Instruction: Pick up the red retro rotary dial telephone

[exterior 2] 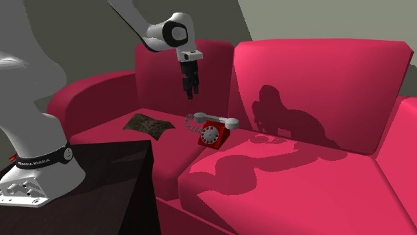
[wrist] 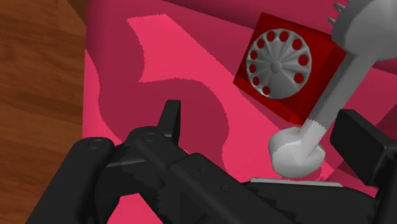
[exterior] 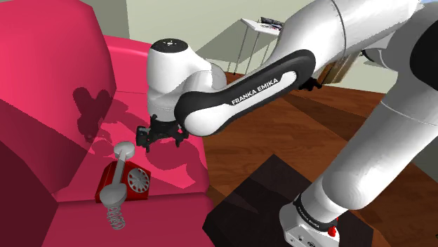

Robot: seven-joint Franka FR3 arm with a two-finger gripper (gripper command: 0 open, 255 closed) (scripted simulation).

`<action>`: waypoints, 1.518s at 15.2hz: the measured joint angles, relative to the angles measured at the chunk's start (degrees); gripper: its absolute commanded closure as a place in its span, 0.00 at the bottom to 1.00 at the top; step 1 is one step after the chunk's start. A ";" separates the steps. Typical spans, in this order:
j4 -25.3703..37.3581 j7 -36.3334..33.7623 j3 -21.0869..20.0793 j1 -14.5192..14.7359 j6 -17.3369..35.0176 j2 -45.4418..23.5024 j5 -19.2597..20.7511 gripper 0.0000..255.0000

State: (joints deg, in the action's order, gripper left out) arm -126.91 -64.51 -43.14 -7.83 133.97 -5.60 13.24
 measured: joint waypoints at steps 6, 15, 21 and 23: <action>11.93 -15.55 5.04 7.79 -0.94 -16.71 14.21 0.00; 35.20 -26.54 13.86 20.64 -4.68 -38.50 22.36 0.00; 38.80 -27.95 15.70 22.64 -3.51 -43.29 23.81 0.00; 38.85 -28.28 16.10 22.85 -2.76 -44.12 24.23 0.00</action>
State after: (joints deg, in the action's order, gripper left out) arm -88.07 -92.78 -27.03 15.02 131.22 -49.71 37.48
